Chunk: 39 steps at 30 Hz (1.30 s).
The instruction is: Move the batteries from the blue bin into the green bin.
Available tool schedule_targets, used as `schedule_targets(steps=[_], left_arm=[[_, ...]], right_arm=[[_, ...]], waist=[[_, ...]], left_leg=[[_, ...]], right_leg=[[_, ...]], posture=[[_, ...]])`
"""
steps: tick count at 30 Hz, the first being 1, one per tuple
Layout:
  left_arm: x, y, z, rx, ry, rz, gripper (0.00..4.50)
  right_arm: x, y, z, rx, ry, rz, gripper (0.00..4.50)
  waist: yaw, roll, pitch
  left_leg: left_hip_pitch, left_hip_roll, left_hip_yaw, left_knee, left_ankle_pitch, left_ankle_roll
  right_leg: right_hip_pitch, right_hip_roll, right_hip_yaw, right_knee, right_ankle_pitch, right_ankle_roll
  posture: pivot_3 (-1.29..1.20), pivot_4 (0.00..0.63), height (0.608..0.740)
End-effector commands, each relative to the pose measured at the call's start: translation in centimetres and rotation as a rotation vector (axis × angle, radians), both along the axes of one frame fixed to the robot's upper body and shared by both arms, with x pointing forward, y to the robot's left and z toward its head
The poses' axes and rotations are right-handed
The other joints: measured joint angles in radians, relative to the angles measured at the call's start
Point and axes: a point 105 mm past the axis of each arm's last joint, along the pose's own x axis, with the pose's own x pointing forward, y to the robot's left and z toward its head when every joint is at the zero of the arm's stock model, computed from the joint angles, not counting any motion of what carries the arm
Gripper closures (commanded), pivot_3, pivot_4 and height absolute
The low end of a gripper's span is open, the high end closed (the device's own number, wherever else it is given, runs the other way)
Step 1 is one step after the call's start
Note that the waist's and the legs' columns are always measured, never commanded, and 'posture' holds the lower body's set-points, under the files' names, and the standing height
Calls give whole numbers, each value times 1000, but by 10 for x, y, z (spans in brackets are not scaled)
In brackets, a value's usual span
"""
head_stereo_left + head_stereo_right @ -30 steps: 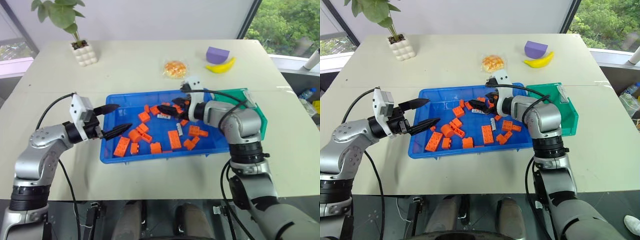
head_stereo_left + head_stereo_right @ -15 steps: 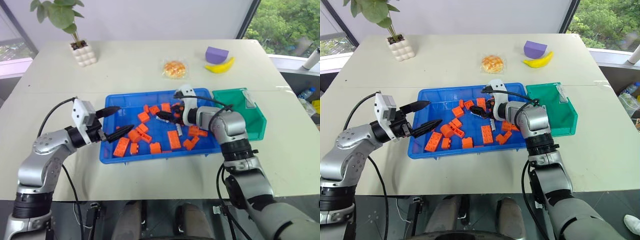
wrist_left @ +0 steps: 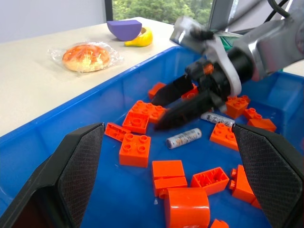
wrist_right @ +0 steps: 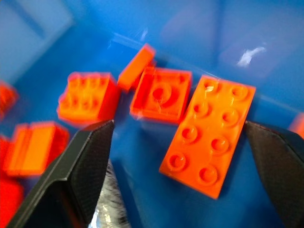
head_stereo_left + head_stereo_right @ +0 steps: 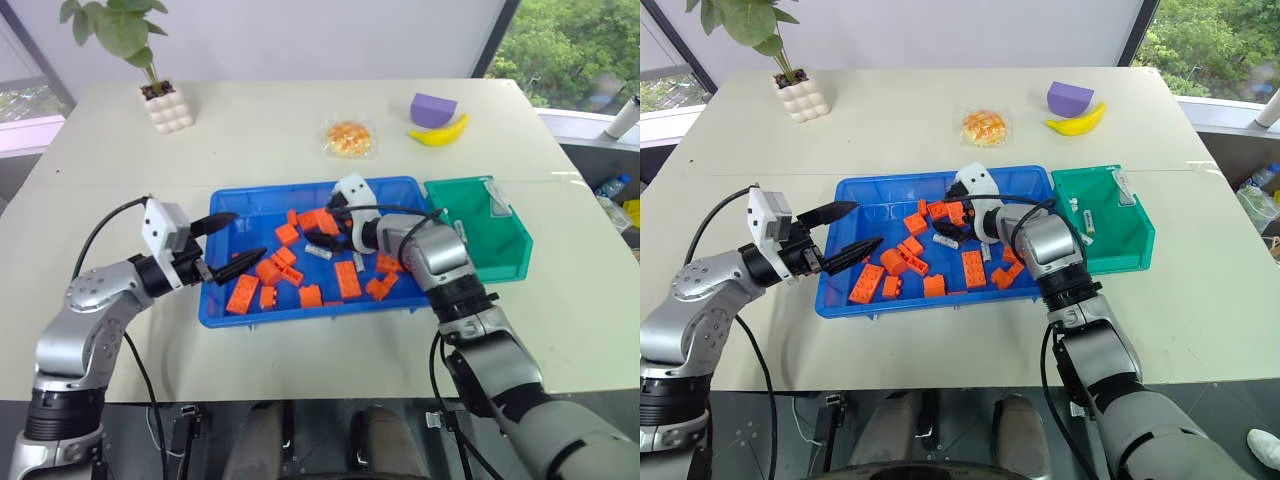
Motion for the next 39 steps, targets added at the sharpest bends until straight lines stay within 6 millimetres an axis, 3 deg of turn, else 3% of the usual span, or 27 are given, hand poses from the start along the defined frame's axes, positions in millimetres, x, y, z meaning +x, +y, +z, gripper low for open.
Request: schedule_targets(steps=[1,4,5,11,16,18,24,32,39], left_arm=[[-4,1,14,-15,-63,3,0],[-5,1,15,-15,-64,7,0],[-5,2,15,-15,-64,8,0],[-5,3,14,-14,-60,12,0],[-4,1,13,-13,-57,5,0],[-4,1,13,-14,-57,3,0],[-5,1,12,-13,-54,4,0],[-7,4,8,-9,-39,8,0],[-10,4,5,13,-21,-27,0]], right_arm=[[-1,4,-1,-28,-24,35,1311],[-1,4,0,-24,-26,34,2593],[0,3,1,-19,-28,28,3214],[2,8,23,91,-53,28,3315],[-10,26,32,118,-80,128,744],[-18,34,32,126,-74,175,34],[-34,43,34,117,-109,279,34],[-53,13,85,80,-184,351,34],[-68,-6,77,13,-136,359,34]], waist=[[0,0,0],[0,0,0],[0,0,0],[1,0,0],[0,0,0],[0,0,0],[3,0,0],[3,0,0],[3,0,0]], left_leg=[[0,0,0,0,0,0],[0,0,0,0,0,0],[0,0,0,0,0,0],[0,0,0,0,0,0],[0,0,0,0,0,0],[0,0,0,0,0,0],[0,0,0,0,0,0],[0,0,0,0,0,0],[0,0,0,-1,0,0]], right_leg=[[0,0,0,0,0,0],[0,0,0,0,0,0],[0,0,0,0,0,0],[0,0,0,0,0,0],[0,0,0,0,0,0],[0,0,0,0,0,0],[0,0,0,0,0,0],[0,0,0,0,0,0],[0,-1,0,-1,0,0]], posture=[[0,150,739],[0,150,739],[0,150,739],[0,150,739],[0,150,739],[0,150,739],[0,150,739],[0,150,739],[0,150,739]])
